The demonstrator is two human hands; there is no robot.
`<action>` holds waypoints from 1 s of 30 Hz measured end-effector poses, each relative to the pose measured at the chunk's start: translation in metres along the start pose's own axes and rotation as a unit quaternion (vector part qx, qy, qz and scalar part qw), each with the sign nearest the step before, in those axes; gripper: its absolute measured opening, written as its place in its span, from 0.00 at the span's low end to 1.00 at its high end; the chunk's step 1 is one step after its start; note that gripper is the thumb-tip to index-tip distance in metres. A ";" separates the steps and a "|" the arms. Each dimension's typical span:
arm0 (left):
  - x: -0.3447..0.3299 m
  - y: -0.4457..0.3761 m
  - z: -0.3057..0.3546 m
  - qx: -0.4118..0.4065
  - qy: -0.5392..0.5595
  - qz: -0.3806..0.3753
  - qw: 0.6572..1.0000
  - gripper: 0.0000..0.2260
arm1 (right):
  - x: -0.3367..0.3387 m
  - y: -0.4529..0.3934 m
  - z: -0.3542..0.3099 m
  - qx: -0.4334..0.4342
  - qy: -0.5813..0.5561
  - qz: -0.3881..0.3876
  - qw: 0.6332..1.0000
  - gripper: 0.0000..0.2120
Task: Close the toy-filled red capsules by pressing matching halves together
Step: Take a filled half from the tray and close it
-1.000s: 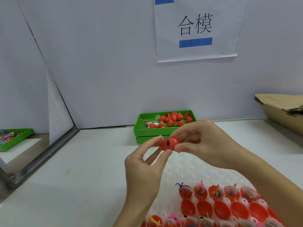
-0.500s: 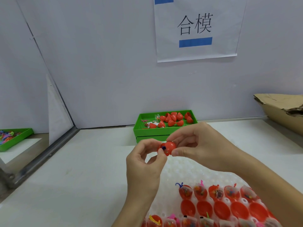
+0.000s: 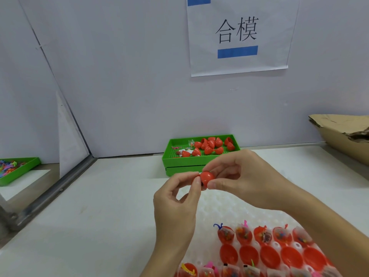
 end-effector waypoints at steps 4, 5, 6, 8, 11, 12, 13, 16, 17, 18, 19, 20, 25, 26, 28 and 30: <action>-0.004 0.002 0.005 -0.004 0.034 -0.044 0.998 0.10 | 0.004 0.000 0.003 -0.013 0.005 0.006 1.000 0.08; -0.006 0.003 0.007 -0.013 0.032 -0.053 0.998 0.12 | 0.006 0.001 0.004 -0.015 0.005 0.009 1.000 0.08; -0.007 0.003 0.008 -0.020 0.030 -0.058 0.998 0.14 | 0.006 0.000 0.004 -0.017 0.004 0.010 1.000 0.07; -0.007 0.002 0.008 -0.025 0.025 -0.056 0.998 0.17 | 0.007 0.000 0.004 -0.017 0.002 0.009 1.000 0.07; -0.007 0.002 0.007 -0.025 0.014 -0.045 0.999 0.16 | 0.006 0.000 0.003 -0.015 0.003 0.007 1.000 0.07; -0.008 0.002 0.006 -0.024 0.013 -0.045 0.999 0.15 | 0.006 0.000 0.003 -0.015 0.004 0.007 1.000 0.07; -0.008 0.002 0.005 -0.022 0.015 -0.045 0.999 0.15 | 0.005 0.000 0.003 -0.016 0.005 0.006 1.000 0.07; -0.009 0.002 0.004 -0.017 0.018 -0.049 0.998 0.14 | 0.006 0.000 0.003 -0.015 0.008 0.009 1.000 0.07; -0.010 0.002 0.003 -0.016 0.018 -0.049 0.999 0.14 | 0.006 0.000 0.002 -0.015 0.008 0.009 1.000 0.07; -0.010 0.002 0.002 -0.016 0.017 -0.047 0.999 0.13 | 0.005 0.000 0.002 -0.014 0.007 0.009 1.000 0.07; -0.009 0.002 0.002 -0.016 0.016 -0.041 0.999 0.13 | 0.005 0.000 0.001 -0.013 0.006 0.008 1.000 0.07; -0.008 0.002 0.002 -0.017 0.014 -0.035 0.999 0.12 | 0.004 0.000 0.001 -0.012 0.004 0.007 1.000 0.07; -0.004 0.001 0.002 -0.016 0.018 -0.022 0.999 0.12 | 0.001 0.001 -0.001 -0.006 -0.002 0.003 1.000 0.07; -0.003 0.001 0.003 -0.019 0.020 -0.018 0.999 0.12 | 0.000 0.001 -0.001 -0.005 -0.003 0.002 1.000 0.07; -0.001 0.001 0.004 -0.027 0.020 -0.011 0.999 0.12 | -0.001 0.001 -0.002 -0.002 0.001 0.001 1.000 0.07; 0.001 0.002 0.005 -0.036 0.017 -0.002 0.999 0.12 | -0.001 0.001 -0.002 -0.002 0.003 0.001 1.000 0.07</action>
Point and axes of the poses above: each hand's wrist, its own y-axis away from the middle knuckle, its own x-axis out of the back of the hand, z = x × y, the point moved 10 cm from there along -y, towards the middle knuckle, and after that the axes turned 10 degrees about x, right-handed, at the moved point
